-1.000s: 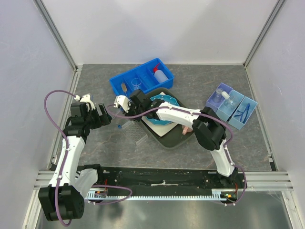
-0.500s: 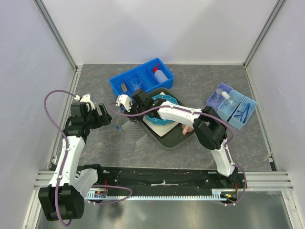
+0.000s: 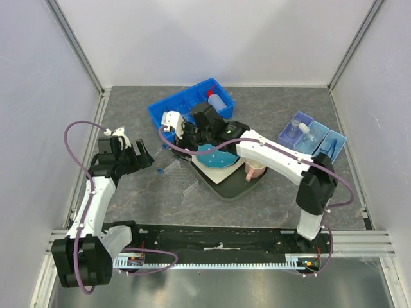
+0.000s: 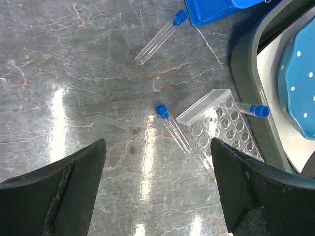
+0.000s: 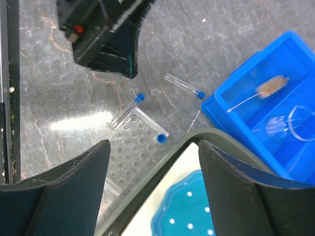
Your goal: Organize the chemistry lab equipment
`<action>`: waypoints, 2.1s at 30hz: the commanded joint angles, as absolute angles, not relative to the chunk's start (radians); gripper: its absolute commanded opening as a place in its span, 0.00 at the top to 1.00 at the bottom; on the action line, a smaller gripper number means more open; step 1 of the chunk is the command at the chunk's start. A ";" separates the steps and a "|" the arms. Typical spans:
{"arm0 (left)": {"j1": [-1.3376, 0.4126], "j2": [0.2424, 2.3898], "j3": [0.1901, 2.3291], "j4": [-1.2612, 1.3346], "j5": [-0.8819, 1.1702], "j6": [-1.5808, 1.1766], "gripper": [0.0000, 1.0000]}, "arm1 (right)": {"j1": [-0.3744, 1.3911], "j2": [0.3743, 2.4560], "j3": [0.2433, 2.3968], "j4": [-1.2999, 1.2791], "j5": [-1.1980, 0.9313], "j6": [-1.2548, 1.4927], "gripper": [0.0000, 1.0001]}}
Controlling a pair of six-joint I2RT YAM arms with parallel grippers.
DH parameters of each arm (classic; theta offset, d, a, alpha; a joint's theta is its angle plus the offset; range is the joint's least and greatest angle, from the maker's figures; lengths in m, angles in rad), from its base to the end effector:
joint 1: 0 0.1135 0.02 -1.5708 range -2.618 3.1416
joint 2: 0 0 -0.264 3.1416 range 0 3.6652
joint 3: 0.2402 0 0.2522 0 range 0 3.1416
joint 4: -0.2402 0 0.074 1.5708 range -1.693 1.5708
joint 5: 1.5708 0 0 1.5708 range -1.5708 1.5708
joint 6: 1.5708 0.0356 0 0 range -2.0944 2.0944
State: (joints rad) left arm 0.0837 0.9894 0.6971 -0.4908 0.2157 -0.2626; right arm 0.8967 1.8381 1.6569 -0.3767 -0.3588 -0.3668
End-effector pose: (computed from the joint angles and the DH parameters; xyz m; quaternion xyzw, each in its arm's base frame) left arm 0.2039 0.0095 0.2443 -0.1175 0.9115 -0.1331 0.3711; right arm 0.2602 0.3457 0.3262 -0.5780 0.6433 0.2756 0.4198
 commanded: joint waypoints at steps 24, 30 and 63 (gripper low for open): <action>-0.129 1.698 1.124 -0.532 -0.033 0.213 0.35 | 0.368 1.362 1.166 -0.408 -0.913 -0.445 0.02; -0.132 1.744 1.143 -0.508 -0.068 0.227 0.45 | 0.324 1.365 1.124 -0.396 -0.960 -0.454 0.02; -0.094 1.743 1.095 -0.525 -0.066 0.109 0.98 | 0.308 1.408 1.085 -0.382 -0.939 -0.489 0.02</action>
